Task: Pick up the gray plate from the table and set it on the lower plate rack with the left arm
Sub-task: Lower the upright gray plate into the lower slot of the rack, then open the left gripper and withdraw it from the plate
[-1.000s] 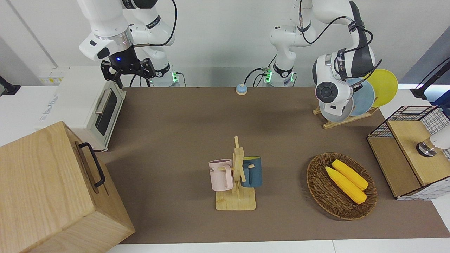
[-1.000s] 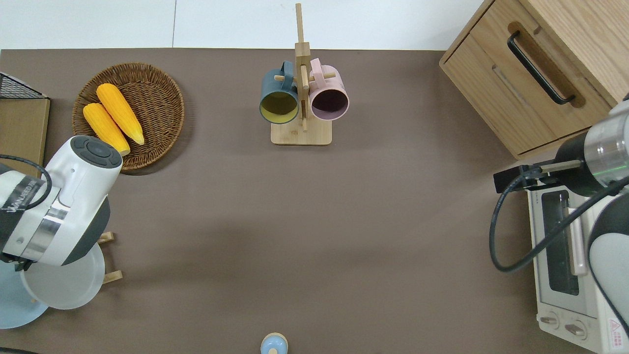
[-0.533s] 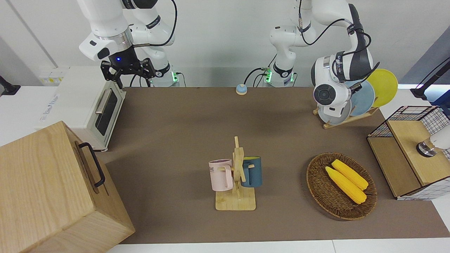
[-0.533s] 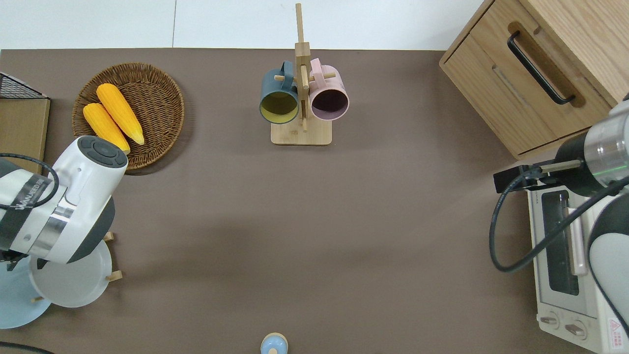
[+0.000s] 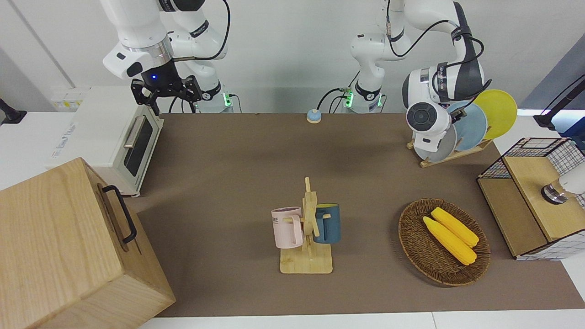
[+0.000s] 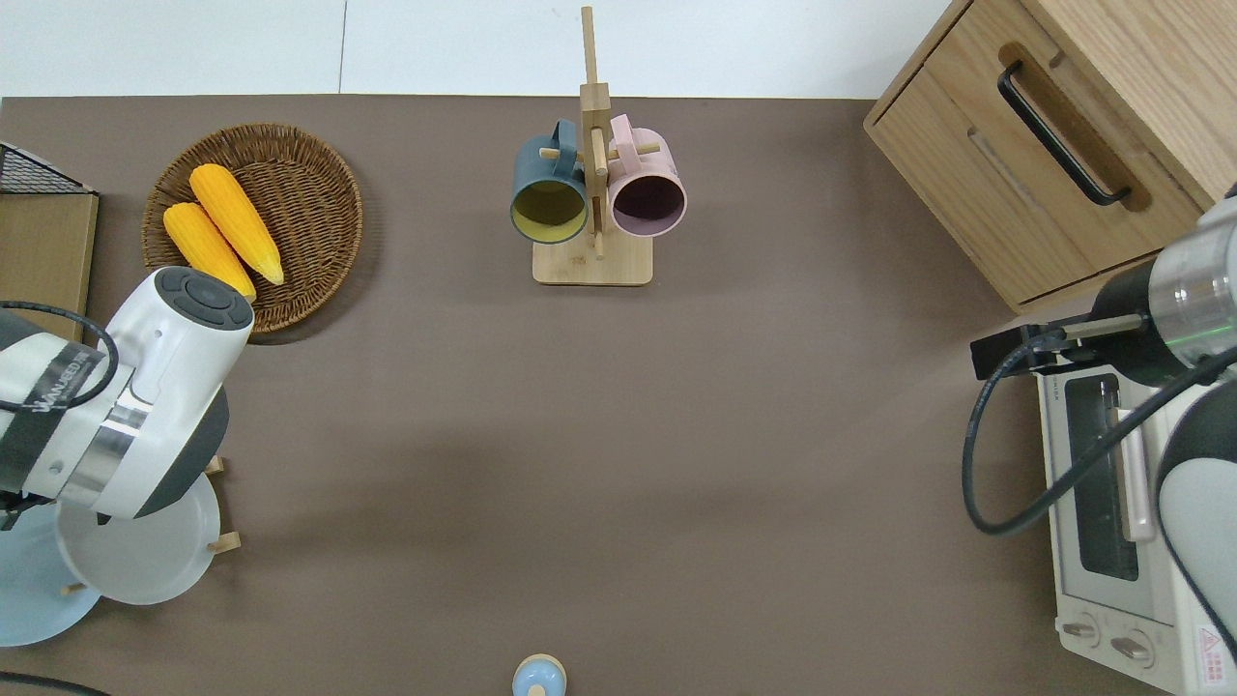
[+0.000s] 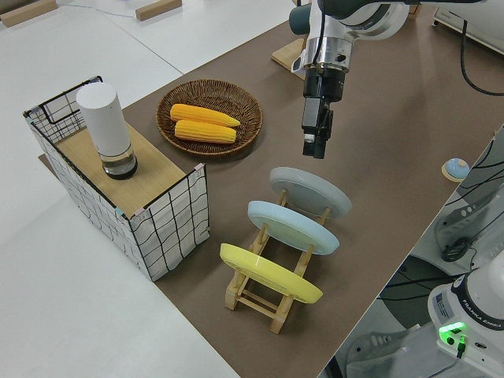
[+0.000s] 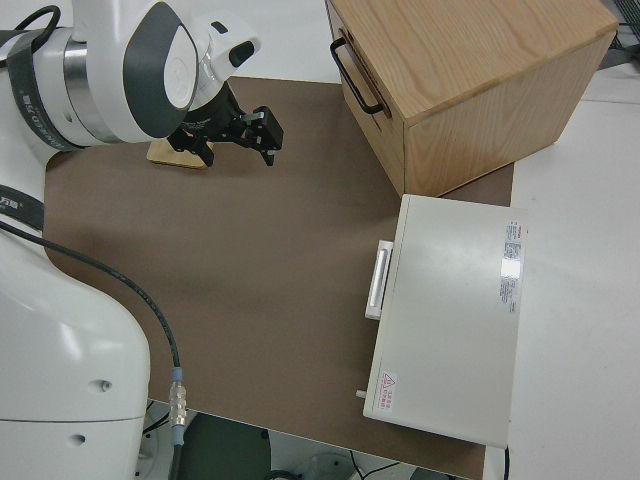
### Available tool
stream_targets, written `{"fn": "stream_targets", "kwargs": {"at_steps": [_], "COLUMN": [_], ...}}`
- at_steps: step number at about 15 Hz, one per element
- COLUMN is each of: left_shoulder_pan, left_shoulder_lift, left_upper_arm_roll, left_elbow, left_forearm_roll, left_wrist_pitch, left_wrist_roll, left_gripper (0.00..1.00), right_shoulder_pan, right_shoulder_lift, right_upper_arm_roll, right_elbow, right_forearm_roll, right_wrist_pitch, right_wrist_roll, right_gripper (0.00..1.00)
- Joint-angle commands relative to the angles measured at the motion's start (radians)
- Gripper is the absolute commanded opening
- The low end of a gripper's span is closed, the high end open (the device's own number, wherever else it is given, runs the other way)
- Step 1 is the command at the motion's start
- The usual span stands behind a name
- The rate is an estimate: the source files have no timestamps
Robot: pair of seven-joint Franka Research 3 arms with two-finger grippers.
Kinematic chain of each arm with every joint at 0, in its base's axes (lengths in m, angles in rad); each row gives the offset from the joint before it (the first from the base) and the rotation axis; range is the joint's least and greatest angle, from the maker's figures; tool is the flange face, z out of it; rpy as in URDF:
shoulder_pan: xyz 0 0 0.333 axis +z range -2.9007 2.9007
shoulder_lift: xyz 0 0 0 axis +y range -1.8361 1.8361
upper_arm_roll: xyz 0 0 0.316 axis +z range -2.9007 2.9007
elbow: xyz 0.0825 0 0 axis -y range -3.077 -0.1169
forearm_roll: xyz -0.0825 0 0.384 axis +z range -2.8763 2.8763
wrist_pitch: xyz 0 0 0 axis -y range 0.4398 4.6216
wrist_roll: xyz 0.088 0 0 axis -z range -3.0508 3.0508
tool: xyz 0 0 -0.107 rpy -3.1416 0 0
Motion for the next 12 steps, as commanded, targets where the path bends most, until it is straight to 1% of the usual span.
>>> {"fn": "stream_targets", "kwargs": {"at_steps": [1, 3, 4, 5, 7, 9, 10, 12], "left_shoulder_pan": [0.001, 0.001, 0.001, 0.001, -0.001, -0.001, -0.001, -0.001], "left_shoulder_lift": [-0.034, -0.04, -0.052, -0.069, -0.092, -0.099, -0.111, -0.131], "left_upper_arm_roll": [0.011, 0.019, 0.025, 0.042, 0.076, 0.088, 0.106, 0.145], "left_elbow": [0.042, 0.076, 0.082, 0.084, 0.093, 0.122, 0.125, 0.128], "left_forearm_roll": [-0.111, -0.191, -0.222, -0.257, -0.333, -0.384, -0.412, -0.472], "left_wrist_pitch": [0.051, 0.058, 0.089, 0.115, 0.129, 0.129, 0.132, 0.137], "left_wrist_roll": [0.006, 0.008, 0.008, 0.009, 0.018, 0.032, 0.041, 0.105], "left_gripper": [0.99, 0.99, 0.99, 0.99, 0.99, 0.99, 0.99, 0.99], "right_shoulder_pan": [-0.02, -0.02, -0.019, -0.019, -0.019, -0.02, -0.02, -0.02], "right_shoulder_lift": [-0.001, -0.003, -0.003, -0.003, -0.003, -0.003, -0.001, -0.003], "right_upper_arm_roll": [0.017, 0.017, 0.017, 0.017, 0.017, 0.017, 0.017, 0.017], "right_elbow": [0.009, 0.009, 0.009, 0.009, 0.009, 0.009, 0.009, 0.009], "right_forearm_roll": [-0.001, -0.001, -0.001, -0.001, -0.001, -0.001, -0.001, -0.001], "right_wrist_pitch": [-0.014, -0.014, -0.014, -0.014, -0.014, -0.014, -0.014, -0.014], "right_wrist_roll": [0.012, 0.012, 0.012, 0.012, 0.012, 0.012, 0.012, 0.012], "right_gripper": [0.983, 0.983, 0.983, 0.983, 0.983, 0.983, 0.983, 0.983]}}
